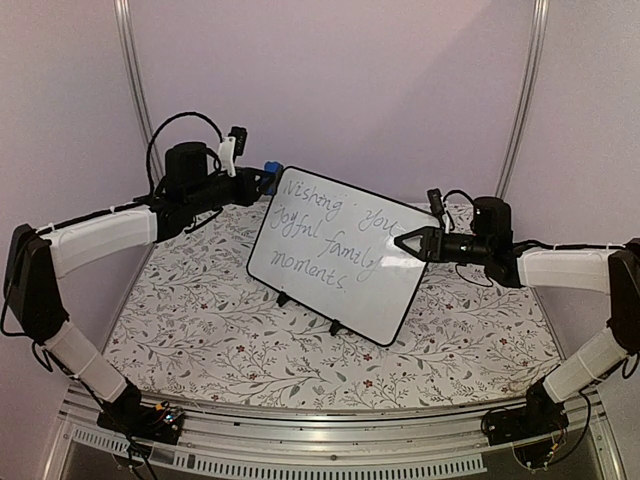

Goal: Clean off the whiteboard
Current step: Hold the whiteboard at the center of the board.

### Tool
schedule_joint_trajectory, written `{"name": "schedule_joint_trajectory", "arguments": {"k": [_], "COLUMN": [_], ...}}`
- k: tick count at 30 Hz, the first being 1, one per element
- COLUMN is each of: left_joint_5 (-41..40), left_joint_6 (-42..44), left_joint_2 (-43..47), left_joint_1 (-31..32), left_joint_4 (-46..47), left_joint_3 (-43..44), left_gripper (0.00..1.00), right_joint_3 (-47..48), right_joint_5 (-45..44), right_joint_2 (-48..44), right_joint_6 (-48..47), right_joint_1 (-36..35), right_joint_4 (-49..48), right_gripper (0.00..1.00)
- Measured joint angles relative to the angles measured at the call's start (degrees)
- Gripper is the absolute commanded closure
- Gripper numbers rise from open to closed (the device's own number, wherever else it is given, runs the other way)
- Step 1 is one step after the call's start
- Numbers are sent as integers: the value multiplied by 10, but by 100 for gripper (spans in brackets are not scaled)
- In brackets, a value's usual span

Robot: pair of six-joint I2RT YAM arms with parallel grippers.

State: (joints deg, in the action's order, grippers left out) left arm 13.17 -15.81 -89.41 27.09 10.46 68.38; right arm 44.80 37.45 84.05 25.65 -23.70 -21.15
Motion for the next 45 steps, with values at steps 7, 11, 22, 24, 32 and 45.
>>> {"name": "schedule_joint_trajectory", "arguments": {"k": [7,11,22,24,32,45], "left_joint_5": [-21,-23,-24,-25,-26,-27], "left_joint_6": [4,4,2,1,0,-1], "left_joint_2": [13,13,13,13,13,13], "left_joint_1": [-1,-1,-4,-4,-5,-7], "left_joint_4": [9,9,9,9,9,9], "left_joint_3": [-9,-9,-9,-9,-9,-9], "left_gripper": [100,100,100,100,100,100], "right_joint_3": [0,0,0,-1,-3,-65], "right_joint_5": [4,4,-23,-28,-37,-24], "right_joint_2": [2,2,-24,-32,-56,-56], "right_joint_6": [8,10,2,0,-13,3], "right_joint_1": [1,1,-20,-22,-25,-6], "right_joint_4": [-8,-8,21,29,35,-66], "right_gripper": [78,91,46,44,26,30]}}
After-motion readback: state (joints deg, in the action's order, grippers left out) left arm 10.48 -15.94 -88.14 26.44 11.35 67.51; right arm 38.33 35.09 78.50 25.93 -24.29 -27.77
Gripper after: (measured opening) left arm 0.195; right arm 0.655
